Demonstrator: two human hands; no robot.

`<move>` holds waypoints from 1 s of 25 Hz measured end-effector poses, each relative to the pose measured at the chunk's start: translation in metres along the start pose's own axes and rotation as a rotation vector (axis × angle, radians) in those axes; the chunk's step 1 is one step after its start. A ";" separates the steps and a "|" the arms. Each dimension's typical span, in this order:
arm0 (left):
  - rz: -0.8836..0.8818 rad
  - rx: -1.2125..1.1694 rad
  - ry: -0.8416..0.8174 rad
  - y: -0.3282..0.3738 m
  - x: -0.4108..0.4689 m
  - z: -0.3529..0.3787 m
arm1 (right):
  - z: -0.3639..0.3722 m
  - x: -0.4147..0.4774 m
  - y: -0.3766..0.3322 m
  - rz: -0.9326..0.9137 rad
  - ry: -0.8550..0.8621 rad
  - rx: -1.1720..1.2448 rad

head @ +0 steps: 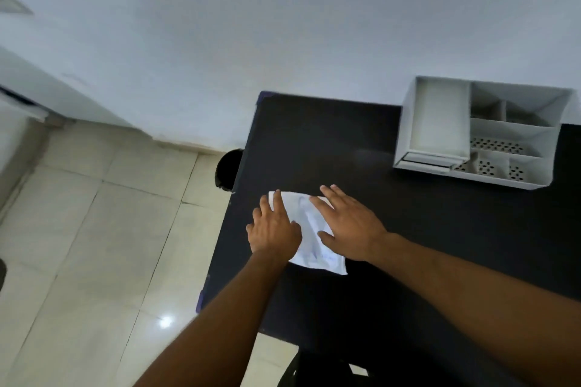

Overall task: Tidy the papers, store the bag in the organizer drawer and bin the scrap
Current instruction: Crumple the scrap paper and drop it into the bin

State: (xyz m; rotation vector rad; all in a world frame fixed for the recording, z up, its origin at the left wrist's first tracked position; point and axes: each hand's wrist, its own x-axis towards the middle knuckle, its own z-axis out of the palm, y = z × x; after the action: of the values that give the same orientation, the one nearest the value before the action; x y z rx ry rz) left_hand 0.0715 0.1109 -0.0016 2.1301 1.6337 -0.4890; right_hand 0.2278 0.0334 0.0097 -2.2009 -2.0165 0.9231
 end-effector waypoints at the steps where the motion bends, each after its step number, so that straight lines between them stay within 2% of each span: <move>1: -0.028 -0.059 -0.040 -0.010 -0.003 0.004 | 0.008 0.006 -0.006 -0.012 -0.043 -0.041; 6: 0.106 -0.405 -0.308 -0.047 -0.021 0.026 | 0.048 0.022 -0.030 0.067 -0.188 -0.199; 9: 0.145 -0.663 -0.441 -0.051 -0.036 0.028 | 0.058 0.019 -0.039 0.142 -0.229 -0.149; 11: 0.179 -0.761 -0.412 -0.052 -0.045 0.025 | 0.059 0.015 -0.048 0.212 -0.226 0.034; 13: 0.192 -0.789 -0.314 -0.058 -0.048 0.019 | 0.056 0.010 -0.065 0.312 -0.140 0.276; 18: 0.119 -0.810 -0.198 -0.071 -0.048 -0.029 | 0.031 -0.008 -0.109 0.543 0.126 1.168; 22: 0.131 -0.577 -0.130 -0.087 -0.062 -0.058 | 0.001 -0.030 -0.141 0.351 0.015 1.515; 23: 0.140 -0.567 -0.101 -0.090 -0.070 -0.059 | -0.001 -0.037 -0.146 0.306 0.007 1.556; 25: 0.150 -0.624 -0.024 -0.094 -0.091 -0.060 | 0.000 -0.052 -0.149 0.235 0.057 1.464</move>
State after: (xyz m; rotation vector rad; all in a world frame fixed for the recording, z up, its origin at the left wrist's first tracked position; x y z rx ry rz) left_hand -0.0411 0.0887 0.0863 1.7392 1.3636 0.0478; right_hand 0.0932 0.0107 0.0897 -1.4522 -0.4999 1.5515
